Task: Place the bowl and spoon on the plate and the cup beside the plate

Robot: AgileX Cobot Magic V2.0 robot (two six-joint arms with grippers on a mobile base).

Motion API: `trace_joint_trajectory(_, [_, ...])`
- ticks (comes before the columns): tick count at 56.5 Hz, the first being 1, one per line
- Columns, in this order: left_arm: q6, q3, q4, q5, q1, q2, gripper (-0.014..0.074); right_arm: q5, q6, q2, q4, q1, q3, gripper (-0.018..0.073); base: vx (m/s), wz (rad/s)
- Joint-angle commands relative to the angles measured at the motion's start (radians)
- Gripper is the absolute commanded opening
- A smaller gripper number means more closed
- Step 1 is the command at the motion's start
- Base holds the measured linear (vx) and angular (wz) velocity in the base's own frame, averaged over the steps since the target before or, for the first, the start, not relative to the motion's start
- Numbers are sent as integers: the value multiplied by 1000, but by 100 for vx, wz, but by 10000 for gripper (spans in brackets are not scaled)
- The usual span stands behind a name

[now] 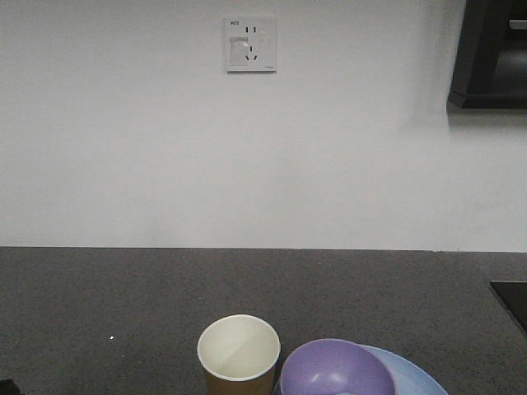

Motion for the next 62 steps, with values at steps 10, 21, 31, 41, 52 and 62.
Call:
trace_joint_trajectory(10, [-10, -22, 8, -87, -5, -5, -6, -87, -10, 13, -3, -1, -22, -12, 0, 0])
trace_joint_trajectory(21, [-10, -22, 8, -87, -5, -5, -6, -87, -10, 13, -3, -1, -22, -12, 0, 0])
trace_joint_trajectory(31, [42, -4, 36, -128, 19, -26, -6, -87, -10, 13, -3, -1, -22, -12, 0, 0])
trace_joint_trajectory(41, [63, 207, 32, -411, 229, -178, -6, -87, -10, 13, -3, -1, -22, -12, 0, 0])
trace_joint_trajectory(52, [56, 523, -85, -478, 476, -428, -6, -87, -10, 13, -3, -1, -22, -12, 0, 0])
trace_joint_trajectory(62, [56, 689, -88, -484, 563, -604, -6, -87, -10, 13, -3, -1, -22, -12, 0, 0])
